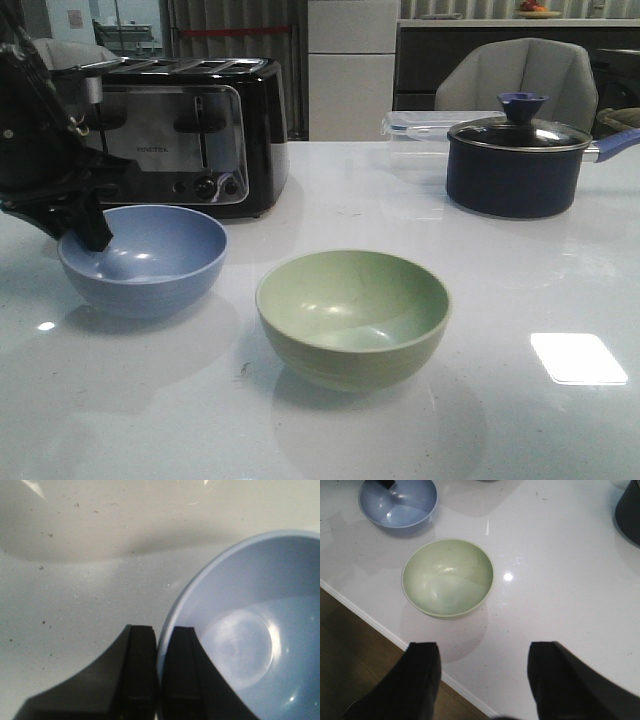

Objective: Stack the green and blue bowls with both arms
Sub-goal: 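Grasp and lift the blue bowl with the left gripper over the green bowl, then lower the blue bowl into the green bowl and open the left gripper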

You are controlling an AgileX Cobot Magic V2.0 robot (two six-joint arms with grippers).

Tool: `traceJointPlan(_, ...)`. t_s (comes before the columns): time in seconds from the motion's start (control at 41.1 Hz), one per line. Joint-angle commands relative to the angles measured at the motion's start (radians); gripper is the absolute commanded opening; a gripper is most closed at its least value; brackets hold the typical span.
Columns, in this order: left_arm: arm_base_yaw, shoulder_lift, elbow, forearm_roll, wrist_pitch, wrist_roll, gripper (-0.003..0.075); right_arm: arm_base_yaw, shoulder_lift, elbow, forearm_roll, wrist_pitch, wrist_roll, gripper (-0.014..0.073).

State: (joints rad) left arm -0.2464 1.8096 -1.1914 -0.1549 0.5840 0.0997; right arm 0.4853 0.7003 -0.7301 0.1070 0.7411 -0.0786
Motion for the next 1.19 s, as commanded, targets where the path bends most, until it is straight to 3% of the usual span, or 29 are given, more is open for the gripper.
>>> traceJointPlan(0.0, -0.028, -0.110, -0.040, -0.047, -0.011, 0.000, 0.0093, 0.000, -0.002, -0.028, -0.001, -0.063, -0.010, 0.0496)
traceJointPlan(0.292, -0.227, -0.219, -0.110, -0.047, 0.058, 0.000, 0.0093, 0.000, -0.002, -0.028, -0.001, -0.063, -0.010, 0.0496)
traceJointPlan(0.486, -0.358, -0.205, -0.124, -0.047, 0.030, 0.000, 0.0093, 0.000, -0.002, -0.028, -0.001, -0.063, -0.010, 0.0496)
traceJointPlan(0.948, -0.402, -0.035, -0.124, -0.070, -0.033, 0.000, 0.0097, 0.000, -0.002, -0.028, -0.001, -0.063, -0.010, 0.0496)
traceJointPlan(1.069, -0.402, -0.007, -0.124, -0.095, -0.051, 0.000, 0.0176, 0.000, -0.002, -0.028, -0.001, -0.063, -0.010, 0.0496)
traceJointPlan(1.167, -0.402, 0.000, -0.124, -0.095, -0.053, 0.000, 0.0329, 0.000, -0.002, -0.028, -0.001, -0.063, -0.010, 0.0496)
